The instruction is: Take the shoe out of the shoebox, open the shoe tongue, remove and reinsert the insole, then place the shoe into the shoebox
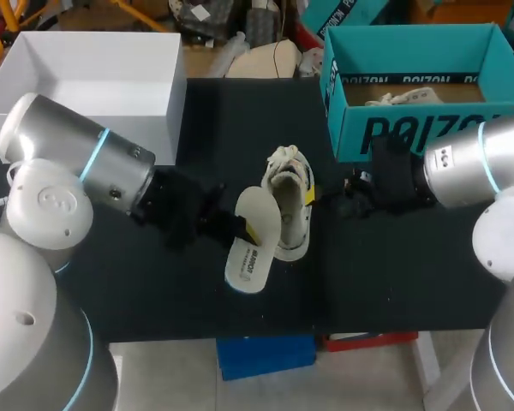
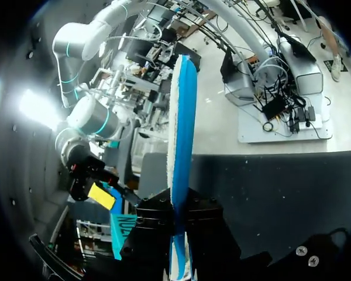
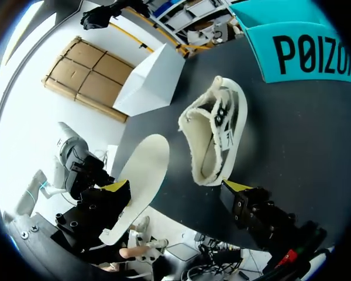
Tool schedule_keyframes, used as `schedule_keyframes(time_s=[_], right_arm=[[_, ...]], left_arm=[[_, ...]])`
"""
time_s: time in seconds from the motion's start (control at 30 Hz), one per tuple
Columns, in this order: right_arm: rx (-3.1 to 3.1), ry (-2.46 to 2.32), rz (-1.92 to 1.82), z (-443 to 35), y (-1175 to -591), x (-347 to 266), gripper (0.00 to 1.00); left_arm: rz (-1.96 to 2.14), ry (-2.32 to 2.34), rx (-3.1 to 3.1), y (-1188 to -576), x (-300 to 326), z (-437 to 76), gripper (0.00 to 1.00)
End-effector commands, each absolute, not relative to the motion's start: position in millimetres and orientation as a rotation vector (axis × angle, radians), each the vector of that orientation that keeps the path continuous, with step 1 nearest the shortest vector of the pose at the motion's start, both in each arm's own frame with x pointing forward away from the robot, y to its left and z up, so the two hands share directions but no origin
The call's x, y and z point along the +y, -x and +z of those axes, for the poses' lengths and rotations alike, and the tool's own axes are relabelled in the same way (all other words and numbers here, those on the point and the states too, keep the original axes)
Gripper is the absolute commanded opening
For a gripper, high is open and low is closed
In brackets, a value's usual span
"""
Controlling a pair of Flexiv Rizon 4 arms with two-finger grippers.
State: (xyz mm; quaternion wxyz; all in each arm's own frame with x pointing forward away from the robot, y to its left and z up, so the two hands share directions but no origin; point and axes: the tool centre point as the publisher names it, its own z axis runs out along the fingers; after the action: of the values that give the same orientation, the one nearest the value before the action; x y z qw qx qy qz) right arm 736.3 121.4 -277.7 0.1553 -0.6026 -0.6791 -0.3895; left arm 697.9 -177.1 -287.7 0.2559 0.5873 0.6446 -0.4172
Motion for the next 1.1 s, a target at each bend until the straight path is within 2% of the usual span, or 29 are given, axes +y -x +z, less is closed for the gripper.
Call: schedule_keyframes(time_s=[0.03, 0.57, 0.7, 1.1], right_arm=[[-1.984, 1.756, -1.103, -270.1, -715.0, 110.7, 1.0], [-2.15, 1.875, -0.97, -264.3, -680.7, 85.4, 1.0], [-2.15, 1.875, -0.97, -264.3, -680.7, 85.4, 1.0], [-2.15, 1.875, -0.97, -264.3, -680.7, 85.4, 1.0]], left_arm=[[-1.113, -1.626, 1.787, -692.7, -177.2, -285.9, 0.0], [-1.183, -1.632, 1.84, -688.5, -180.9, -295.5, 0.0], [-1.283, -1.64, 1.857, -687.1, -182.4, -297.9, 0.0], [-1.211, -1.825, 1.876, -698.9, -198.5, -315.7, 0.0]])
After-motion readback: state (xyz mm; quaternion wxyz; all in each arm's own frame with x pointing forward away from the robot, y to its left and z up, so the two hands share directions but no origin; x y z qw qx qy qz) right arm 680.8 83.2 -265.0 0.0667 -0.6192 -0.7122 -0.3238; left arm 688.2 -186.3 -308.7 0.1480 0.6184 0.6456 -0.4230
